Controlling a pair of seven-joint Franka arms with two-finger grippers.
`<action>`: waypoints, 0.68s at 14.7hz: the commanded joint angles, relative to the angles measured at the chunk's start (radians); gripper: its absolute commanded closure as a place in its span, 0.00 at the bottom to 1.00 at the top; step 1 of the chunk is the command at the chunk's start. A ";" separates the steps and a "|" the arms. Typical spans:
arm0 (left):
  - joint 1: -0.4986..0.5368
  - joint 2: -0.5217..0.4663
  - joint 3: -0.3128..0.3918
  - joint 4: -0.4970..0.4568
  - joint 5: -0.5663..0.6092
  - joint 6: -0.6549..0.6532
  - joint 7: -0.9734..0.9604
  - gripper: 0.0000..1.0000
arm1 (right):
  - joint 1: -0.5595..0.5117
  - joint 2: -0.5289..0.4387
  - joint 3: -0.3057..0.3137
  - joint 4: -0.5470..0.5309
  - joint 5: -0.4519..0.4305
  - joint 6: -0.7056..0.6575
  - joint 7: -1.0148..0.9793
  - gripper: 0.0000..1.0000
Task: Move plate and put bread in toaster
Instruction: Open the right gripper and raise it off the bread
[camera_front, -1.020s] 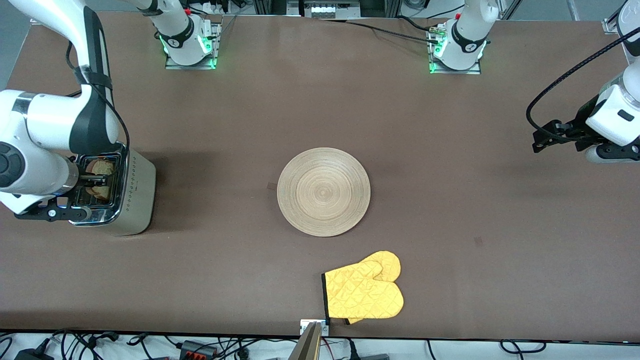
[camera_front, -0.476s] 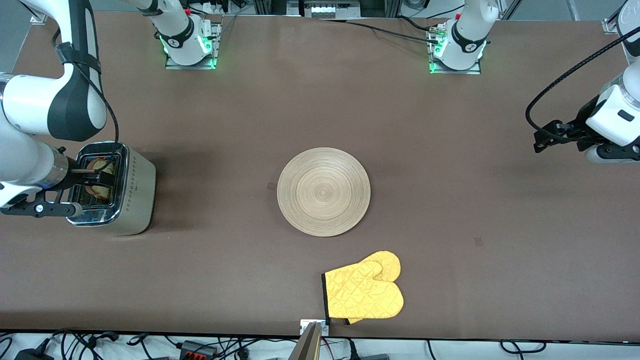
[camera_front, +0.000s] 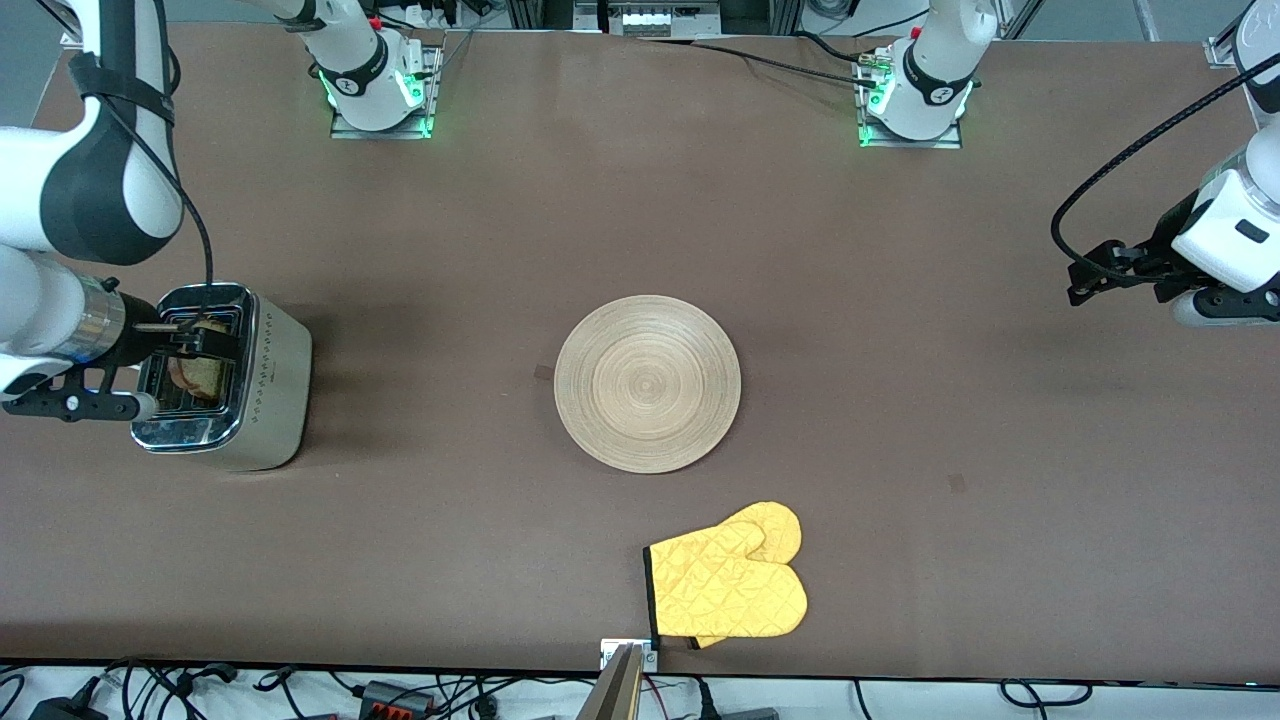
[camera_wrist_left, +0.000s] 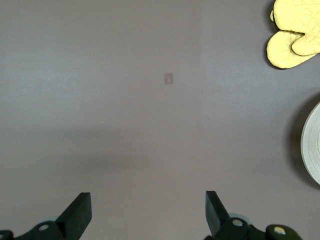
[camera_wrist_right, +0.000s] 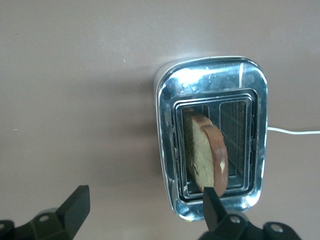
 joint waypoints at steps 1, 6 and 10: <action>0.008 -0.005 -0.008 -0.002 0.019 0.008 -0.005 0.00 | -0.008 -0.007 0.006 0.097 0.022 -0.082 -0.017 0.00; 0.008 -0.005 -0.008 -0.002 0.019 0.009 -0.005 0.00 | -0.202 -0.022 0.186 0.151 0.019 -0.057 -0.017 0.00; 0.008 -0.004 -0.008 -0.002 0.019 0.009 -0.005 0.00 | -0.432 -0.063 0.422 0.125 -0.061 -0.004 -0.017 0.00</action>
